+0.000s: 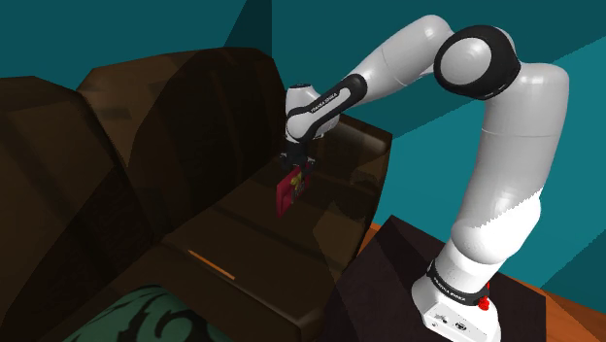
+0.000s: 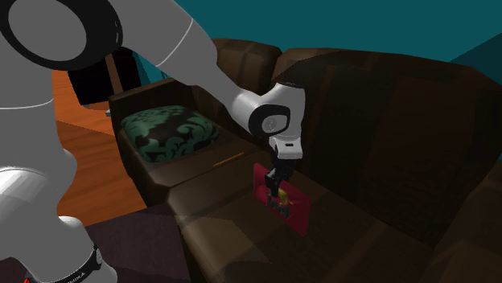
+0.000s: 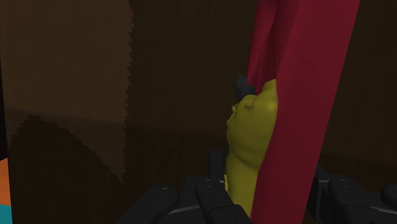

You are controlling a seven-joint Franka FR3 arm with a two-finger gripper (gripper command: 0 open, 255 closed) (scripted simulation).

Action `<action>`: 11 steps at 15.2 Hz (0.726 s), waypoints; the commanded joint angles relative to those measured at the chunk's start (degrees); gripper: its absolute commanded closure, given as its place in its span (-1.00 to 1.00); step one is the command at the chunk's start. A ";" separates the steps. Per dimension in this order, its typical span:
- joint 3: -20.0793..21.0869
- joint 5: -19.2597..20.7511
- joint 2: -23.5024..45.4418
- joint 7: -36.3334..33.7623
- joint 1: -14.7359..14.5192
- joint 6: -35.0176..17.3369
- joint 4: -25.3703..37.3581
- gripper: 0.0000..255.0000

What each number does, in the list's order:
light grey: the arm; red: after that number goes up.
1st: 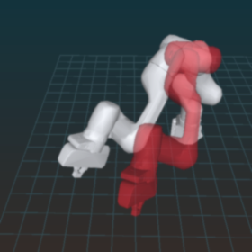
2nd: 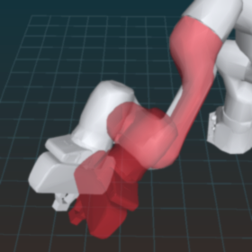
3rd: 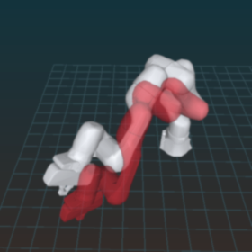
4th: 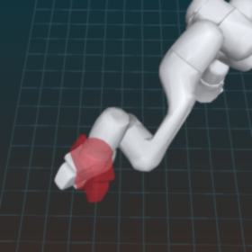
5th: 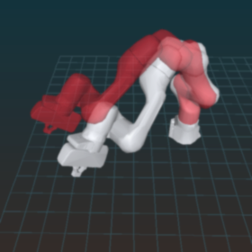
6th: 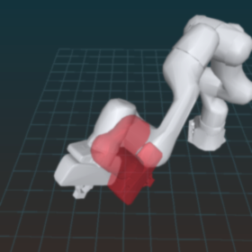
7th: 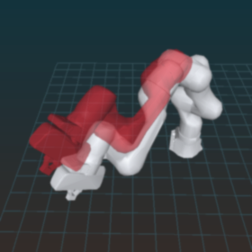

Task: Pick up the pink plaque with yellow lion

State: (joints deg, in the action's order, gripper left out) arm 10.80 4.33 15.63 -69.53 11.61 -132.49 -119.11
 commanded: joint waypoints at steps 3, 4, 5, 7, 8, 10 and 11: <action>-0.02 0.00 0.08 0.06 0.03 0.10 0.06 1.00; 0.04 -0.15 -0.42 0.17 0.07 0.76 0.23 1.00; 0.09 -0.30 -0.92 0.27 0.11 1.42 0.41 1.00; 0.18 -0.57 -1.86 0.46 0.18 2.77 0.83 1.00; 0.22 -0.71 -2.32 0.55 0.21 3.44 1.06 1.00; 0.30 -0.97 -3.21 0.73 0.27 4.80 1.55 1.00; 0.33 -1.09 -3.64 0.82 0.30 5.49 1.81 1.00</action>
State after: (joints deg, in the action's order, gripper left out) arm 11.11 3.36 12.44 -68.80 11.88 -127.57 -117.46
